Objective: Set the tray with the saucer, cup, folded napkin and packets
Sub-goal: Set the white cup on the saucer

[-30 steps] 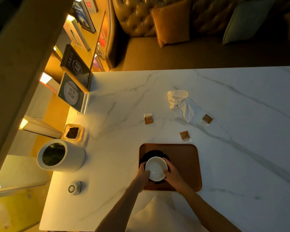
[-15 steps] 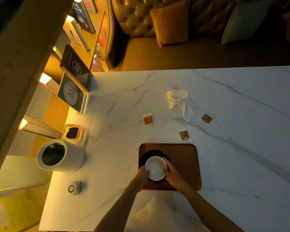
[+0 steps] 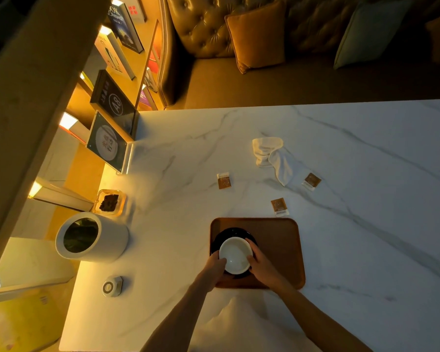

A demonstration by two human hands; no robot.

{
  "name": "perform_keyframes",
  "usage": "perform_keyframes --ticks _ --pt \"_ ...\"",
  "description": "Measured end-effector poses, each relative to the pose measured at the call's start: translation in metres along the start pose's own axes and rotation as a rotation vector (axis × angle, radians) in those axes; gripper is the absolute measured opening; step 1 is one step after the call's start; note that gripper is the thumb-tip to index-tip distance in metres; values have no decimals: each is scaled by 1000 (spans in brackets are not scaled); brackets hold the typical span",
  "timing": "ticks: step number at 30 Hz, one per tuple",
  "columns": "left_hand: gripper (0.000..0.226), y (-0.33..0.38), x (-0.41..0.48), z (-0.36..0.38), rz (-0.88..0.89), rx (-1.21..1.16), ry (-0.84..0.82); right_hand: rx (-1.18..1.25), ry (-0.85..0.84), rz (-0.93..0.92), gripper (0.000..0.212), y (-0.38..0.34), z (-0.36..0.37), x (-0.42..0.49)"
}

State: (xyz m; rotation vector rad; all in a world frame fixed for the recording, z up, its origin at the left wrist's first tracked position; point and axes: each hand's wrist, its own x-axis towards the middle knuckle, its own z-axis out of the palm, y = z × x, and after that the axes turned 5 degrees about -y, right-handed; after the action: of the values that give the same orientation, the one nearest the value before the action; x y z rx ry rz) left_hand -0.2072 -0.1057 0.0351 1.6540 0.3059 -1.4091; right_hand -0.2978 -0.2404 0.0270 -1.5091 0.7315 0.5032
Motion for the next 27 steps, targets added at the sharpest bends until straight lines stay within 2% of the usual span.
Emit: perform_keyframes --ticks 27 --pt "46 3 1 -7 1 97 -30 9 -13 -13 54 4 0 1"
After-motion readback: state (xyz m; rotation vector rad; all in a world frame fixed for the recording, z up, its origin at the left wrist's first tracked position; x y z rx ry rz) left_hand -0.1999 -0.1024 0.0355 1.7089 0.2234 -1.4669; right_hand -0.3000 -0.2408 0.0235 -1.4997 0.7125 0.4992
